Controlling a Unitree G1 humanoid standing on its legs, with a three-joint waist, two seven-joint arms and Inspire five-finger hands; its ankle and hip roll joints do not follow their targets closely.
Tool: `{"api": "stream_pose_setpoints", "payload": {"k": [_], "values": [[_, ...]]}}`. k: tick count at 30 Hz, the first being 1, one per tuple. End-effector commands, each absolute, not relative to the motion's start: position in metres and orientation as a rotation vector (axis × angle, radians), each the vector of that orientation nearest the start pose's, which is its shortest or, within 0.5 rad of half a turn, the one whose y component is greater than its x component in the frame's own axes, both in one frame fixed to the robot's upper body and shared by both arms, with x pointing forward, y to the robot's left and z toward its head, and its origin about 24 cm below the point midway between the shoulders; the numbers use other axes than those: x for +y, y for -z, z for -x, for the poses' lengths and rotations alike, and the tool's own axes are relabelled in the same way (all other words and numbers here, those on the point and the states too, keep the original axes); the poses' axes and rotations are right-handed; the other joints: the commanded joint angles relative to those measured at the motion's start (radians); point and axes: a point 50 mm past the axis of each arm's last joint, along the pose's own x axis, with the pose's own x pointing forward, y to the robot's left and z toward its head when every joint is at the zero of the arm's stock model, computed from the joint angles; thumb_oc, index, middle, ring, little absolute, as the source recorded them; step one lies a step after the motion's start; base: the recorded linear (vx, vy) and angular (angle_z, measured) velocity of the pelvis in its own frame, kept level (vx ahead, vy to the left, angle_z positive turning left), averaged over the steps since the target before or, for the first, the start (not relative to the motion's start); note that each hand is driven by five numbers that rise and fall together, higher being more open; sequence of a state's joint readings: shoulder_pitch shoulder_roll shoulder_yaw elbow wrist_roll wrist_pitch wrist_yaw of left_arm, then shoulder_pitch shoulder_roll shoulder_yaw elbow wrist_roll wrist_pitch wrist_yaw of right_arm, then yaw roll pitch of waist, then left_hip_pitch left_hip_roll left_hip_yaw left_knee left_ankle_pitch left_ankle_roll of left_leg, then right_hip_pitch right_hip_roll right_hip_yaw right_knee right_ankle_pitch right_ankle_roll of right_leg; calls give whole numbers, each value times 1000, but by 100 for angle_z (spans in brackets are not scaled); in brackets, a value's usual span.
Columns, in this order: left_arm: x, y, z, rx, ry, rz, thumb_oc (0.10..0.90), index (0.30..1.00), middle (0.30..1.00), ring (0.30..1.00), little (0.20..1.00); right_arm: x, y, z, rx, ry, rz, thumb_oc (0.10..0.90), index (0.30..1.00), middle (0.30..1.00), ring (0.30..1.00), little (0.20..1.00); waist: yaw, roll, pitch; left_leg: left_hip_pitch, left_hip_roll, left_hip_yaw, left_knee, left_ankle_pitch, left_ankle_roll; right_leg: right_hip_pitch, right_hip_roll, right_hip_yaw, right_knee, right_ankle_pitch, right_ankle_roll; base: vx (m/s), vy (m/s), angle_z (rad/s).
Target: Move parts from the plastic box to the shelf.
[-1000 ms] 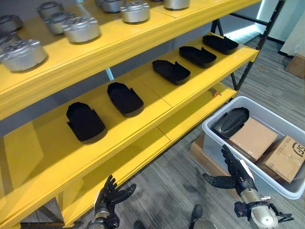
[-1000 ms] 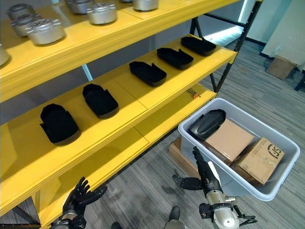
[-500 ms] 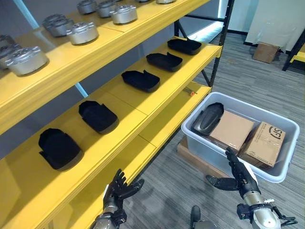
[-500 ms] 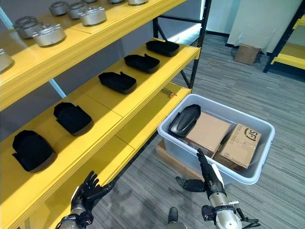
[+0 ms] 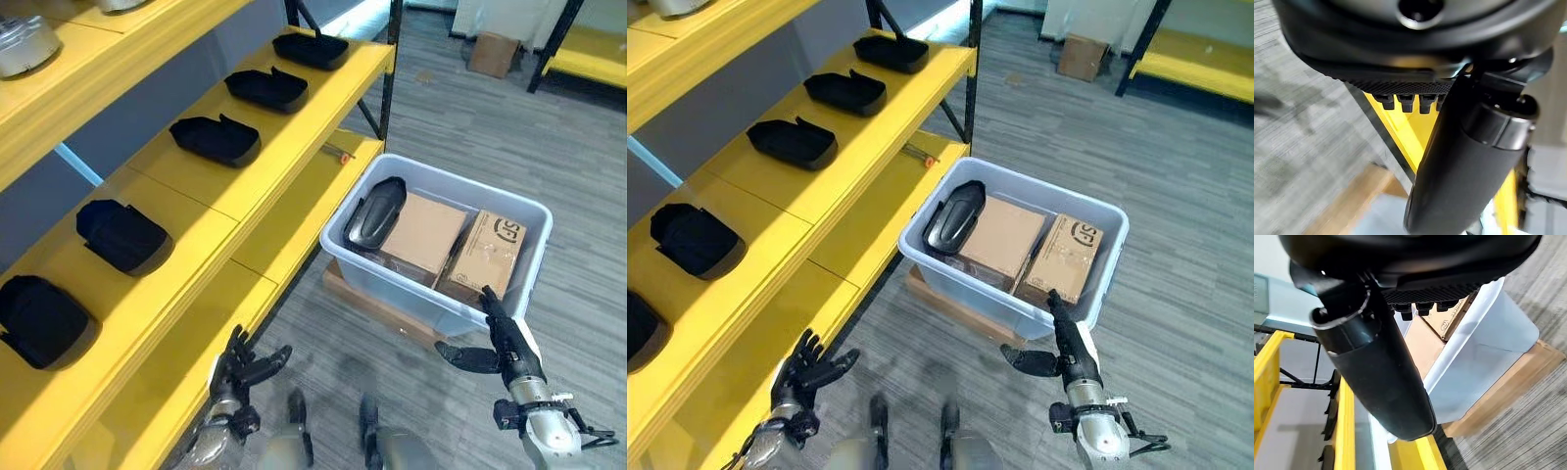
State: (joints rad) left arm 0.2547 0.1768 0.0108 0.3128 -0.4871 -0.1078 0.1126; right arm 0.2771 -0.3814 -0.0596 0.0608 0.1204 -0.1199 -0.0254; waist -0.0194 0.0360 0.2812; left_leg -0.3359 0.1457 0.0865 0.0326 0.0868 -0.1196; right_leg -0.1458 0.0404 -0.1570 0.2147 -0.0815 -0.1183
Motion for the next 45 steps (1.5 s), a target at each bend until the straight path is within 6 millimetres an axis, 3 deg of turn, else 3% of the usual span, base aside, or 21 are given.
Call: {"api": "stream_pose_setpoints", "payload": {"k": [1,3,5,8,18,23,25,27,28,29,30,31,32,36,37,38,40,45], "values": [[245,30,-172,233,-393,216,900,1000,1000,1000,1000,-252,-45,-198,-33,101,328,900,1000,1000,1000,1000,25,-27,-40,44,28,3,-79,196,13,217,-29,73,-176,-34,146,196,141,-74],[242,37,-165,260,-411,245,900,1000,1000,1000,1000,-249,-38,-195,-6,96,321,900,1000,1000,1000,1000,29,-25,-65,93,36,1,-103,208,0,250,-18,103,-195,-50,147,264,202,-98],[238,36,-171,257,-382,255,900,1000,1000,1000,1000,-251,-35,-192,9,122,294,900,1000,1000,1000,1000,13,-33,-89,117,43,59,-66,174,9,283,-50,108,-215,-54,161,247,233,-65],[238,36,-170,261,-374,252,900,1000,1000,1000,1000,-249,-33,-190,18,119,274,900,1000,1000,1000,1000,11,-41,-104,135,38,82,-65,158,19,295,-71,111,-223,-56,168,172,163,-13],[242,30,-171,255,-359,216,900,1000,1000,1000,1000,-240,-36,-196,11,73,265,900,1000,1000,1000,1000,-3,-76,-165,148,-24,139,-54,68,70,279,-152,116,-239,-30,230,111,143,-16],[244,28,-174,248,-356,202,900,1000,1000,1000,1000,-233,-40,-203,-16,41,264,900,1000,1000,1000,1000,7,-86,-175,129,-53,133,-8,12,95,266,-181,118,-229,-19,255,67,124,-3],[246,26,-176,240,-353,193,900,1000,1000,1000,1000,-230,-41,-207,-24,29,257,900,1000,1000,1000,1000,12,-87,-173,126,-70,124,14,-18,111,253,-195,119,-191,-24,267,39,127,-3],[248,23,-180,231,-344,173,900,1000,1000,1000,1000,-227,-42,-210,-34,20,254,900,1000,1000,1000,1000,14,-83,-158,127,-87,109,34,-46,134,192,-188,122,-55,9,284,-9,182,-1],[249,20,-183,226,-336,153,900,1000,1000,1000,1000,-224,-45,-213,-48,5,257,900,1000,1000,1000,1000,-2,-67,-127,147,-91,96,19,-50,148,92,-160,136,103,76,299,-91,177,0],[251,19,-183,221,-335,145,900,1000,1000,1000,1000,-222,-46,-215,-56,-4,254,900,1000,1000,1000,1000,-8,-53,-108,158,-86,95,12,-51,151,39,-141,131,164,76,301,-112,201,-7],[252,18,-184,216,-343,138,900,1000,1000,1000,1000,-219,-47,-218,-66,-12,248,900,1000,1000,1000,1000,-2,-42,-90,171,-81,109,8,-60,154,-1,-160,71,207,80,300,-49,138,-12],[253,17,-183,214,-349,142,900,1000,1000,1000,1000,-218,-48,-218,-70,-13,247,900,1000,1000,1000,1000,2,-35,-85,186,-80,120,-2,-66,153,-8,-203,7,195,86,296,158,93,-41],[252,21,-179,227,-354,165,900,1000,1000,1000,1000,-214,-46,-219,-61,-26,249,900,1000,1000,1000,1000,10,-19,-77,251,-68,142,-35,-75,131,12,-263,-69,17,72,277,266,-3,-56],[255,23,-175,235,-364,165,900,1000,1000,1000,1000,-213,-50,-221,-77,-24,267,900,1000,1000,1000,1000,21,-34,-70,302,-45,170,-37,-114,96,2,-380,-127,-192,226,330,158,-104,-32],[255,23,-175,235,-364,165,900,1000,1000,1000,1000,-213,-50,-221,-77,-25,267,900,1000,1000,1000,1000,20,-37,-66,298,-47,179,-35,-104,102,2,-382,-133,-199,241,324,80,-151,-25],[256,25,-172,248,-365,159,900,1000,1000,1000,1000,-214,-48,-218,-67,-27,277,900,1000,1000,1000,1000,16,-53,-73,321,-46,188,-43,-112,88,1,-401,-137,-250,291,346,102,-172,-29],[254,28,-171,260,-360,161,900,1000,1000,1000,1000,-215,-46,-215,-53,-29,280,900,1000,1000,1000,1000,13,-79,-92,339,-49,185,-41,-124,77,36,-392,-132,-276,303,359,198,-220,-4],[249,33,-167,276,-366,193,900,1000,1000,1000,1000,-220,-45,-207,-36,-27,280,900,1000,1000,1000,1000,2,-75,-121,359,4,166,-46,-113,44,68,-354,-162,-261,261,342,134,-199,34]]}}
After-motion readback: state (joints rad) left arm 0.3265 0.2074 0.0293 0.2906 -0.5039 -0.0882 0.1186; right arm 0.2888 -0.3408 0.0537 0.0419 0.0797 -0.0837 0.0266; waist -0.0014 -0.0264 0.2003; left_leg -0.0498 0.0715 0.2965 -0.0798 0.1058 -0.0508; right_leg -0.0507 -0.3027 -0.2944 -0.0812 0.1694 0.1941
